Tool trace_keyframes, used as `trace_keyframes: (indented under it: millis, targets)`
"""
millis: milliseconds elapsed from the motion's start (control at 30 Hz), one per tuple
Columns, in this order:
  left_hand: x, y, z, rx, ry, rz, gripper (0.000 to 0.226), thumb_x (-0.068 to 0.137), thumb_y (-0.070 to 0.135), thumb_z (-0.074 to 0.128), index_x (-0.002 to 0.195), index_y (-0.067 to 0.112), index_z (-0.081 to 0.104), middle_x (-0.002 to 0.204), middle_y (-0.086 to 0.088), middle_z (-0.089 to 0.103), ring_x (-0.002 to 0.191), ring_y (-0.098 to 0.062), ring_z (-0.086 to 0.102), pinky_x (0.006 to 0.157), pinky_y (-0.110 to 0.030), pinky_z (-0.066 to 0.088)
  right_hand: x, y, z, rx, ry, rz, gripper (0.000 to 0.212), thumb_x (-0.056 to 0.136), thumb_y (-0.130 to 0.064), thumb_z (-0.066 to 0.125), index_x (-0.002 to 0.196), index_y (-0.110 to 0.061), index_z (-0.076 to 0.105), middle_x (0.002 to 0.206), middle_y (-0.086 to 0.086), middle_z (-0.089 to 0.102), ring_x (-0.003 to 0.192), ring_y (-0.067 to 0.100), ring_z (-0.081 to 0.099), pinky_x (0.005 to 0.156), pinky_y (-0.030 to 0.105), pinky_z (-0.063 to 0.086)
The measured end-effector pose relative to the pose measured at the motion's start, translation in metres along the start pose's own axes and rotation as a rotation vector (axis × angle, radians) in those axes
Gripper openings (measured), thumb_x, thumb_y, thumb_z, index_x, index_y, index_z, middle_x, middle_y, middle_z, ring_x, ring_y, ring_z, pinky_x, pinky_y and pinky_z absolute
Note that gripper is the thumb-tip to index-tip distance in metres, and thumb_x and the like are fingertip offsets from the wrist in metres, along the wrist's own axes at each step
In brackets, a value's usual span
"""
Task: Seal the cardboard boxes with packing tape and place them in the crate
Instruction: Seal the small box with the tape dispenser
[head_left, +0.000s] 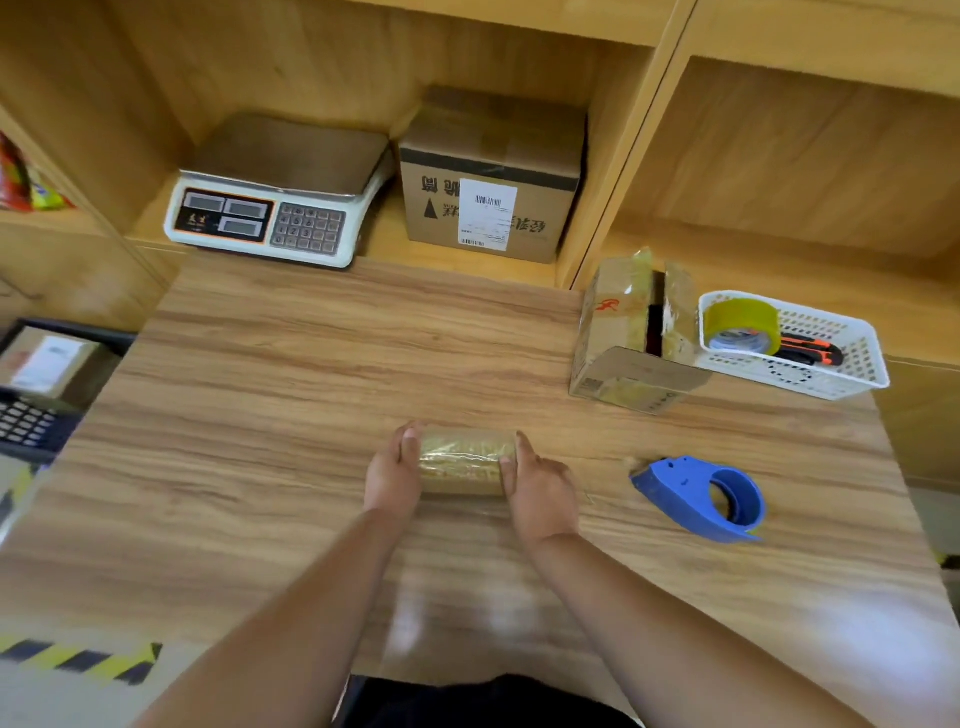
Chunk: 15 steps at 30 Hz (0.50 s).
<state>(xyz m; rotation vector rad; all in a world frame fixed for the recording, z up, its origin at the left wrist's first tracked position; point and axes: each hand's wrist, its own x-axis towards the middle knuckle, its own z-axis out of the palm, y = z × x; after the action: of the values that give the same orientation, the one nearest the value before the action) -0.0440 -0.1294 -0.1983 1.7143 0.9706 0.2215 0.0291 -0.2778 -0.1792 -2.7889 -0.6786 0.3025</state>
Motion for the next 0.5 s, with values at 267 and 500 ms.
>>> trace_keyframes:
  millis: [267, 500]
  targets:
    - [-0.009, 0.006, 0.005, 0.109, 0.148, -0.041, 0.037, 0.1, 0.033, 0.04, 0.126, 0.015, 0.059, 0.11, -0.012, 0.066, 0.105, -0.029, 0.057, 0.079, -0.027, 0.035, -0.005, 0.046, -0.021, -0.073, -0.068, -0.164, 0.06, 0.098, -0.049, 0.036, 0.147, -0.017, 0.025, 0.132, 0.001, 0.055, 0.118, 0.021, 0.051, 0.101, 0.031, 0.03]
    - [-0.018, 0.018, 0.01, 0.321, 0.242, -0.022, 0.04, 0.1, 0.037, 0.037, 0.127, 0.014, 0.057, 0.115, -0.018, 0.064, 0.107, -0.037, 0.057, 0.081, -0.035, 0.04, -0.024, 0.111, -0.048, -0.08, 0.111, -0.187, 0.05, 0.082, -0.022, 0.071, 0.128, -0.007, 0.057, 0.117, 0.009, 0.063, 0.111, 0.031, 0.056, 0.094, 0.044, 0.04]
